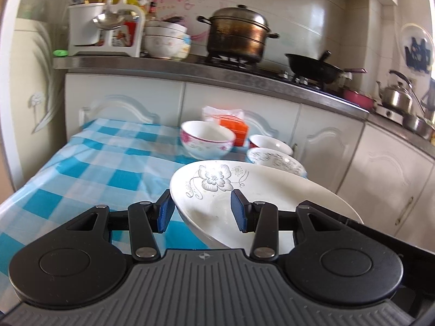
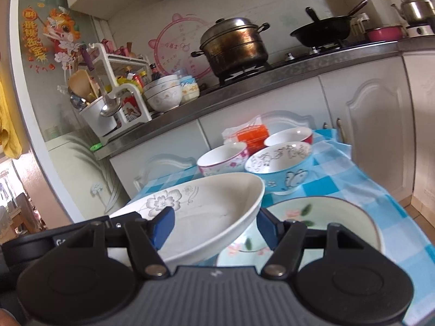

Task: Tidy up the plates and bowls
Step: 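Lift the white plate and carry it toward the green plate stack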

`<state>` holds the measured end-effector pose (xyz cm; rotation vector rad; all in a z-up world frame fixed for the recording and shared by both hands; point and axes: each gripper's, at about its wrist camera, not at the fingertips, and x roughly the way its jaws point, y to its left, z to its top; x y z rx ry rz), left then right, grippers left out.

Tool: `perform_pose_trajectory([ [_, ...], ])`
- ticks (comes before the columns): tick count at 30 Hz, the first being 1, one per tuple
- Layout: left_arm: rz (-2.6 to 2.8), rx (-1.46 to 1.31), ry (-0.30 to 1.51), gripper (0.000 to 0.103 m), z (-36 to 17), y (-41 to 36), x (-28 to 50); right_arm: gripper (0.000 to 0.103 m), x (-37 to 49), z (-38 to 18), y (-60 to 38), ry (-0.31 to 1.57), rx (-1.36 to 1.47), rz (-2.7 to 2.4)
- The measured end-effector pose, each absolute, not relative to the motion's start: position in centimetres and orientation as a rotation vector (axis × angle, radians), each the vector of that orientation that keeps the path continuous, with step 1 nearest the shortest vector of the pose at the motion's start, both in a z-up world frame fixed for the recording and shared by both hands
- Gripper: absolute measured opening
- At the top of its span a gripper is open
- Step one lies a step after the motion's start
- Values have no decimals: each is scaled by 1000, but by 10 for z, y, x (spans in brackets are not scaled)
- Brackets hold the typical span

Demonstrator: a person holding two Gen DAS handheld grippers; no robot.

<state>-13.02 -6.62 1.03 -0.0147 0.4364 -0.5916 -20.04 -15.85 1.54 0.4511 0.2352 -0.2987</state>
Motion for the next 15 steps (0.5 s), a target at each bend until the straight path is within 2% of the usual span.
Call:
perform_pose_trajectory([
  [15,-635,67,524,50,-25,-116,-151,68,-243,-5,-177,234,404,-406],
])
